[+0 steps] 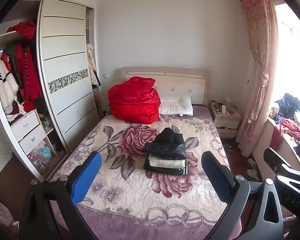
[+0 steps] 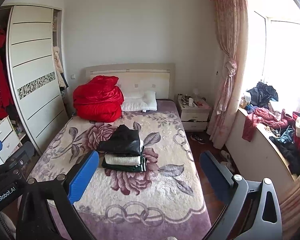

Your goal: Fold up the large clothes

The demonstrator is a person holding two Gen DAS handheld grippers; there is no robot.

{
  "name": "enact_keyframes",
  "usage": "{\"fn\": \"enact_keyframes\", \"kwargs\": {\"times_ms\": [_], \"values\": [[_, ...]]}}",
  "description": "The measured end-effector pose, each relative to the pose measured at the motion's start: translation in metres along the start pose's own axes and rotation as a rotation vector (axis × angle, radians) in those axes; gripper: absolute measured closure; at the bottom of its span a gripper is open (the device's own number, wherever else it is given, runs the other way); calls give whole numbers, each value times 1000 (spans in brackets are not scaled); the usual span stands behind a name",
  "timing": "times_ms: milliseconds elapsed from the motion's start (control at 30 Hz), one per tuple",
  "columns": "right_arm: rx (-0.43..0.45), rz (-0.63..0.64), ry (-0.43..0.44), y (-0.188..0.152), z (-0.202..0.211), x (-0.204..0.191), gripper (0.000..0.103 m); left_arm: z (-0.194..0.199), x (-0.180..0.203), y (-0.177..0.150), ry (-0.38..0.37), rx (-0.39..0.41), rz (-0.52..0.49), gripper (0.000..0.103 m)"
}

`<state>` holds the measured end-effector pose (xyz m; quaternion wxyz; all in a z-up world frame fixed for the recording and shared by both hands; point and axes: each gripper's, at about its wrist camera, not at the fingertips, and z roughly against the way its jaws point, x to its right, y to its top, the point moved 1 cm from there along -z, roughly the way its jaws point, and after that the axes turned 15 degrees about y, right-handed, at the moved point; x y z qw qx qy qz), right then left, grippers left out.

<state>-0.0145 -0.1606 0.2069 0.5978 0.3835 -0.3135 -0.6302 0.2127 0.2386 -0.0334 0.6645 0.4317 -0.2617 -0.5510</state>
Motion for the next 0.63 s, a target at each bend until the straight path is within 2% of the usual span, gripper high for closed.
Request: {"fn": "enact_keyframes", "kwargs": {"times_ms": [467, 633], "values": [[-7, -3, -8, -7, 3, 0, 1, 1, -1, 3, 3, -1, -5, 1], [-8, -1, -5, -10, 3, 0, 0, 2, -6, 1, 27, 17, -13, 1]]}}
